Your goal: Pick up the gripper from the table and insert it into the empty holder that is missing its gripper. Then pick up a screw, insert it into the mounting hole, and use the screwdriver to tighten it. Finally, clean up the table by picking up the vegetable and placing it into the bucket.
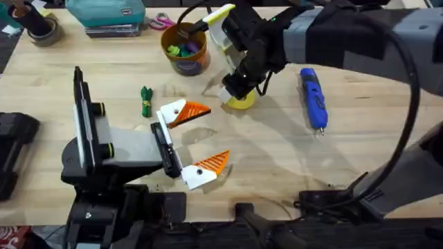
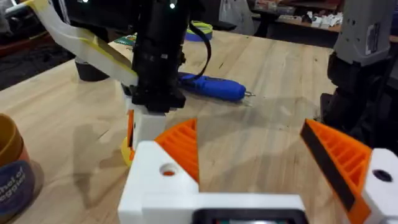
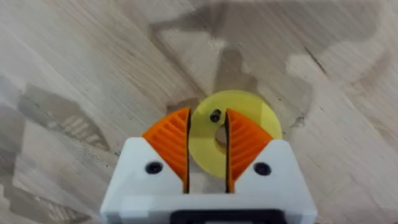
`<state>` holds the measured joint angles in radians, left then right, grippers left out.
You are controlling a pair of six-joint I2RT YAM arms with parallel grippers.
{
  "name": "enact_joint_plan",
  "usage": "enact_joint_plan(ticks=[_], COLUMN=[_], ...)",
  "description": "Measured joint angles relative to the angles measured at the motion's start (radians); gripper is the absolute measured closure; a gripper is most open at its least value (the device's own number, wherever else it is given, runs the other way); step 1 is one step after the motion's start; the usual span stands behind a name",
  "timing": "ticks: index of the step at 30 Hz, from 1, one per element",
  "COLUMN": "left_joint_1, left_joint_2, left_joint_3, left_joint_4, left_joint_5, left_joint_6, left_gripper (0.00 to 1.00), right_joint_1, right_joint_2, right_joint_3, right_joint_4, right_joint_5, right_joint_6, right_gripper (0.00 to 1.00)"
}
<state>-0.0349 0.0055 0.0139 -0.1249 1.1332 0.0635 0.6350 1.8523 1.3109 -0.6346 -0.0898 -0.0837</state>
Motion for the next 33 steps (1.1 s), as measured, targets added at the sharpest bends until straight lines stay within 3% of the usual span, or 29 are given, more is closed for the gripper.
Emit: enact_joint_plan(ticks=[4,14,25,29,33], left_joint_1=[0.000,0.000,0.000,0.000,0.000], left_joint_2=[0.000,0.000,0.000,0.000,0.000], left_joint_3=[0.000,0.000,0.000,0.000,0.000], left_joint_4=[0.000,0.000,0.000,0.000,0.000], left_joint_5=[0.000,0.000,0.000,0.000,0.000], left_joint_6=[0.000,0.000,0.000,0.000,0.000], left_gripper=[0.016,0.015,0.015,0.015,0.015], right_joint_1=[0.000,0.000,0.000,0.000,0.000], right_joint_2=[0.000,0.017,0.017,0.017,0.017], right_joint_3=[0.000,0.003,0.004,0.004,0.004], right_joint_4=[0.000,0.006,0.010,0.010,0.009], right_joint_5=[0.000,0.003,0.008,0.008,0.008], right_joint_6=[0.000,-0.007,-0.009,-0.014,-0.014], right_gripper=[0.749,0.766,0.876,0.983,0.993])
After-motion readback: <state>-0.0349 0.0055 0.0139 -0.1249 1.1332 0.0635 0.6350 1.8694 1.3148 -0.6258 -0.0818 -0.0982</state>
